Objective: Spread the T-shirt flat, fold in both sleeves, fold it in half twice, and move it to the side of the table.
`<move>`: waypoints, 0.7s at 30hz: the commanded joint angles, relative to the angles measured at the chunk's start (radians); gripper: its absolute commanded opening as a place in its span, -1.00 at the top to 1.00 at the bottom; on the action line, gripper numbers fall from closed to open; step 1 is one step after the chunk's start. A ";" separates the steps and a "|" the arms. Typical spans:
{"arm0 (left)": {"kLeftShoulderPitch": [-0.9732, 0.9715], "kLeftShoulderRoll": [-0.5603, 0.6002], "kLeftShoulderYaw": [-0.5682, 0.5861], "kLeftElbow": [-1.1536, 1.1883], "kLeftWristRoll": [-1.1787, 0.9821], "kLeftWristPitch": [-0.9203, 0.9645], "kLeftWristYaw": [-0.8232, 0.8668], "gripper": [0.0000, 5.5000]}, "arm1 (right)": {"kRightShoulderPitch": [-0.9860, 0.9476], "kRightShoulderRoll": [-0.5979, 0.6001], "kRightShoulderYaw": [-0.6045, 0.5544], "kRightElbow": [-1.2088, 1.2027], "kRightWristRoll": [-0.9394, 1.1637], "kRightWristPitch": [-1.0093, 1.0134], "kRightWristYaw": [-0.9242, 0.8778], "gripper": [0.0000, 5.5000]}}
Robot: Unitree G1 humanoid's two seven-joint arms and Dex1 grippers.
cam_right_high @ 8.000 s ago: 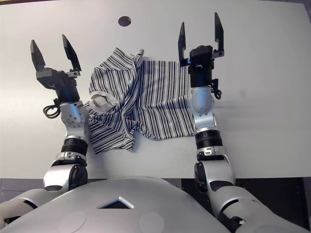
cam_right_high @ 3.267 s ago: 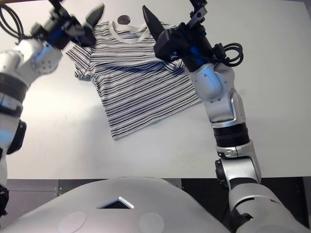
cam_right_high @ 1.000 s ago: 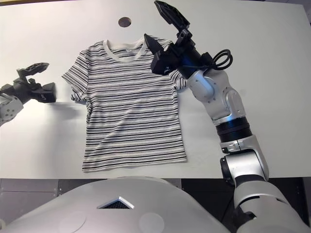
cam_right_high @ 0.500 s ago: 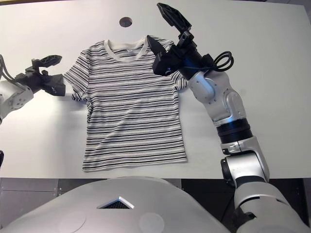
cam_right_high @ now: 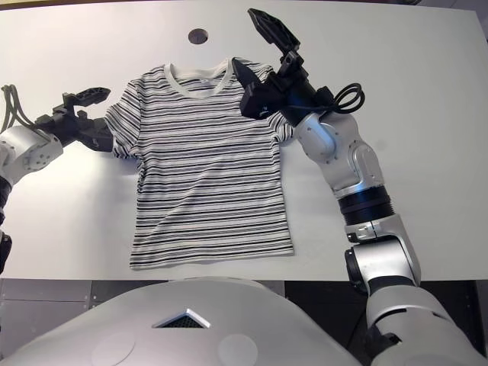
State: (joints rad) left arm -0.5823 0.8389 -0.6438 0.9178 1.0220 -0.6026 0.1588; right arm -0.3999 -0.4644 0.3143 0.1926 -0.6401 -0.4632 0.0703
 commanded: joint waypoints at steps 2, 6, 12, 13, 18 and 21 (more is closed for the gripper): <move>0.050 -0.036 -0.061 0.061 0.026 -0.004 -0.024 -0.14 | -0.003 -0.003 -0.015 0.000 0.012 0.002 -0.003 -0.44; 0.069 -0.031 -0.064 0.059 0.014 -0.003 -0.018 0.14 | -0.002 0.001 -0.016 0.001 0.010 0.004 -0.005 -0.44; 0.088 -0.031 -0.060 0.046 -0.008 0.004 -0.016 0.49 | -0.004 -0.001 -0.020 0.002 0.013 0.000 -0.001 -0.44; 0.092 -0.032 -0.060 0.045 -0.011 0.005 -0.015 0.56 | -0.003 -0.001 -0.020 0.002 0.014 -0.001 -0.001 -0.44; 0.104 -0.032 -0.052 0.038 -0.028 0.014 -0.009 0.87 | 0.000 -0.003 -0.023 0.002 0.017 -0.005 0.003 -0.44; 0.116 -0.035 -0.038 0.027 -0.042 0.017 0.015 0.96 | 0.004 -0.006 -0.024 -0.001 0.019 -0.007 0.005 -0.44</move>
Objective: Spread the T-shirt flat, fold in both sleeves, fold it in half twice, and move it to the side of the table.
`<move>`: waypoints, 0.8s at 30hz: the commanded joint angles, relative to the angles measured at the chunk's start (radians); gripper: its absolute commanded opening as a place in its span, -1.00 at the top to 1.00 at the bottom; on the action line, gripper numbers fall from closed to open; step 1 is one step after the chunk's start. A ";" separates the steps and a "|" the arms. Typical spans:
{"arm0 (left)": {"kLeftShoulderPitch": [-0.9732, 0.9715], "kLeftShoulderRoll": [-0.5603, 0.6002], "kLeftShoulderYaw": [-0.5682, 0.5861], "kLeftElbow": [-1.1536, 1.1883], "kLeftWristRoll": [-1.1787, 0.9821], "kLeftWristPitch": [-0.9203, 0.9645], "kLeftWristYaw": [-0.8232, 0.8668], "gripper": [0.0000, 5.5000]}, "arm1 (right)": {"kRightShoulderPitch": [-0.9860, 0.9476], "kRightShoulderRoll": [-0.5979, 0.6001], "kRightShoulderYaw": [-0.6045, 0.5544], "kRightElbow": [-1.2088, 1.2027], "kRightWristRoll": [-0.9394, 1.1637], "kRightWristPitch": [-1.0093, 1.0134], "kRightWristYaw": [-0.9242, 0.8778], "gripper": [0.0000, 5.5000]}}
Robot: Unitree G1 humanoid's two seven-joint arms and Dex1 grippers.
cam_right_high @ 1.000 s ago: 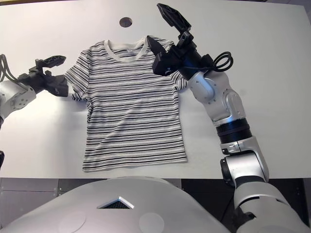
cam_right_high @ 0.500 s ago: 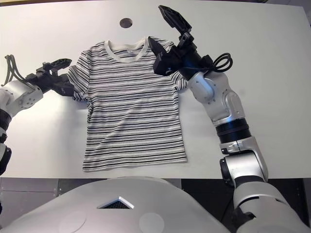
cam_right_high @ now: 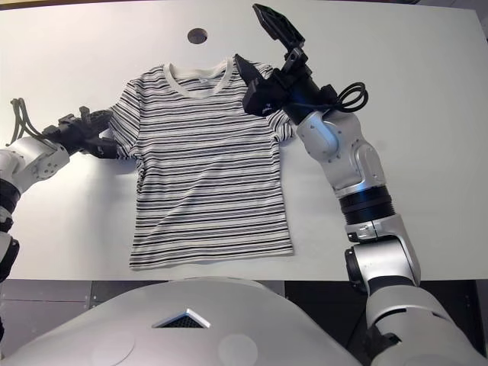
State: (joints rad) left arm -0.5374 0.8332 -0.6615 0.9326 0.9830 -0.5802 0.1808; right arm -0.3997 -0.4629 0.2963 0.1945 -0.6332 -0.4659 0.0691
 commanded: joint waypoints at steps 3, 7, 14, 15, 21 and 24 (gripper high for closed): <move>0.080 -0.034 -0.010 -0.008 -0.012 0.005 0.018 0.96 | 0.006 -0.009 -0.002 0.003 0.011 -0.011 0.007 -0.44; 0.098 -0.037 0.048 -0.132 -0.040 0.047 0.109 0.96 | 0.007 -0.017 -0.005 0.009 0.009 -0.016 0.007 -0.44; 0.141 -0.033 0.094 -0.308 -0.031 0.099 0.125 0.96 | 0.006 -0.024 -0.005 0.035 0.006 -0.024 0.002 -0.44; 0.142 -0.031 0.099 -0.327 -0.025 0.108 0.129 0.96 | 0.006 -0.024 -0.005 0.037 0.006 -0.024 0.001 -0.44; 0.140 -0.040 0.105 -0.393 0.001 0.122 0.121 0.96 | -0.004 -0.017 0.000 0.058 0.002 -0.025 -0.003 -0.44; 0.121 -0.058 0.111 -0.401 0.000 0.126 0.115 0.96 | -0.012 -0.015 0.005 0.077 -0.001 -0.031 -0.005 -0.44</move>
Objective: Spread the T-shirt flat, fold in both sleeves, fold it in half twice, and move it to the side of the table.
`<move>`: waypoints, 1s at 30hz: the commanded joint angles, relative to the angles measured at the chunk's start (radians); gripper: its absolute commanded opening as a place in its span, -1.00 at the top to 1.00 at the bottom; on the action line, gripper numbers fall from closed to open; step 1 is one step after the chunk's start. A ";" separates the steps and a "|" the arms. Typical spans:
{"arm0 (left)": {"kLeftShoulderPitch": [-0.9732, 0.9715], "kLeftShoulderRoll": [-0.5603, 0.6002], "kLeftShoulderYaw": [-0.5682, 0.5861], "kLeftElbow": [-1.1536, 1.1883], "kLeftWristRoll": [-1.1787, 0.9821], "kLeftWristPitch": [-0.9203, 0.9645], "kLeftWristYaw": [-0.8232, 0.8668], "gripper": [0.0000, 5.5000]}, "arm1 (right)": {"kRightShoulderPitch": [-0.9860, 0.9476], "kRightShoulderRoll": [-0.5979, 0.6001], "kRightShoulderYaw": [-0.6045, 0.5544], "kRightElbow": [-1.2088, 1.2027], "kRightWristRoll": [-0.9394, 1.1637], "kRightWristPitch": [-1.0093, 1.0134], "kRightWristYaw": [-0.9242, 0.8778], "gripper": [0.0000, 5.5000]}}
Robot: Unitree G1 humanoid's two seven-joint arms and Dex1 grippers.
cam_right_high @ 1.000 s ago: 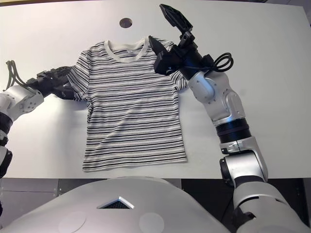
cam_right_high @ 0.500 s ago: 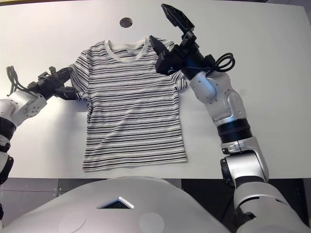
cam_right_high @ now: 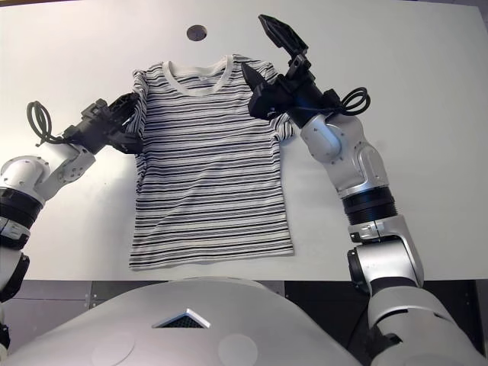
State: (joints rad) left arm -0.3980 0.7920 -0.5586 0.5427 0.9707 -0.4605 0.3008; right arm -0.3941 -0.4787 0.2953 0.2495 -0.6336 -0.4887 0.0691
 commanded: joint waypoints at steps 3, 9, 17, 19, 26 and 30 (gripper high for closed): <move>-0.037 -0.035 0.003 0.003 0.018 0.001 -0.013 0.96 | -0.024 0.004 0.007 0.039 -0.003 -0.013 -0.008 -0.44; -0.038 -0.081 -0.018 0.047 0.015 -0.026 -0.027 0.76 | -0.028 0.000 -0.003 0.066 -0.004 -0.009 -0.022 -0.44; -0.019 -0.106 0.014 0.035 -0.060 -0.064 -0.030 0.33 | -0.050 -0.033 -0.021 0.182 -0.017 -0.005 -0.078 -0.44; -0.009 -0.105 0.029 0.012 -0.075 -0.067 -0.022 0.23 | -0.061 -0.068 -0.031 0.223 -0.042 0.004 -0.113 -0.44; 0.015 -0.105 0.089 -0.049 -0.058 -0.004 0.057 -0.14 | -0.171 -0.239 0.019 0.480 -0.200 0.057 -0.191 -0.44; 0.049 -0.092 0.125 -0.104 -0.070 0.022 0.069 -0.15 | -0.242 -0.208 0.151 0.696 -0.287 0.026 -0.181 -0.44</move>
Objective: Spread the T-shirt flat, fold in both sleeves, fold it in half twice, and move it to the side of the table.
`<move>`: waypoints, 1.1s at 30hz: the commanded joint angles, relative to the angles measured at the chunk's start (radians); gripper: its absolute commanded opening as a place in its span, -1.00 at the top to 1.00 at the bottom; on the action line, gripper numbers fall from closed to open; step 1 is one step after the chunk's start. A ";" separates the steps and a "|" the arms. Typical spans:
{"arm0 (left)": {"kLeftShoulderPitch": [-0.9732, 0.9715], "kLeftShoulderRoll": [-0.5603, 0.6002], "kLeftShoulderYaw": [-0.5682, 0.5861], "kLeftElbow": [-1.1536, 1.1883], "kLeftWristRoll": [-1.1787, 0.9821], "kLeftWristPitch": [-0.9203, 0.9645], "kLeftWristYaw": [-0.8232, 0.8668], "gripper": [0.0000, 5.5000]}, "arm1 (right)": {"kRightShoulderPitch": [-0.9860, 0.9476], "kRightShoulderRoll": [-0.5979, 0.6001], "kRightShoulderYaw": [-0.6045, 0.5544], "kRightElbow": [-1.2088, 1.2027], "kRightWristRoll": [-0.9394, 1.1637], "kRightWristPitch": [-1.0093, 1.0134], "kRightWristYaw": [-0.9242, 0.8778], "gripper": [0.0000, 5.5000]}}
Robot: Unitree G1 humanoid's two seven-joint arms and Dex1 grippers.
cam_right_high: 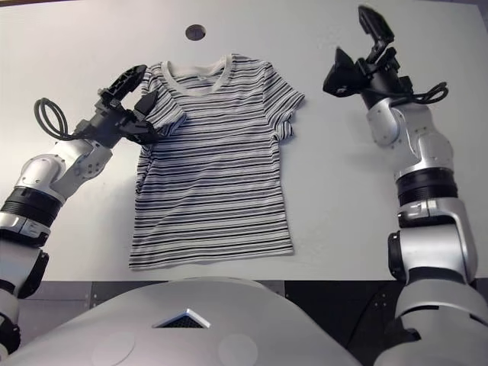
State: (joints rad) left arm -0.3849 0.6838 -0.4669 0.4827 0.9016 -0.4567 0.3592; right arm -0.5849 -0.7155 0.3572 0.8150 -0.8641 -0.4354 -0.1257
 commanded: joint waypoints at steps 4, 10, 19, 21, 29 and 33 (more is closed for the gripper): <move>0.096 0.026 0.100 -0.122 -0.068 0.011 0.004 -0.15 | -0.112 0.076 0.170 0.280 -0.090 -0.035 -0.006 -0.44; 0.173 0.014 0.158 -0.214 -0.116 0.016 -0.020 -0.15 | -0.138 0.127 0.276 0.350 -0.127 -0.068 -0.041 -0.44; 0.213 -0.012 0.270 -0.275 -0.187 0.027 -0.008 -0.15 | -0.152 0.189 0.372 0.370 -0.132 -0.088 -0.073 -0.44; 0.221 -0.014 0.274 -0.278 -0.184 0.026 -0.011 -0.15 | -0.154 0.198 0.387 0.375 -0.131 -0.090 -0.079 -0.44; 0.223 -0.029 0.276 -0.286 -0.190 0.013 -0.035 -0.17 | -0.173 0.225 0.414 0.425 -0.121 -0.064 -0.101 -0.25; 0.223 -0.037 0.274 -0.290 -0.189 0.011 -0.044 -0.17 | -0.172 0.252 0.439 0.447 -0.128 -0.049 -0.103 0.07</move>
State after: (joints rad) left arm -0.1644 0.6536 -0.1974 0.2080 0.7127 -0.4416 0.3351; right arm -0.7982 -0.5003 0.7604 1.2322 -0.9644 -0.4801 -0.2619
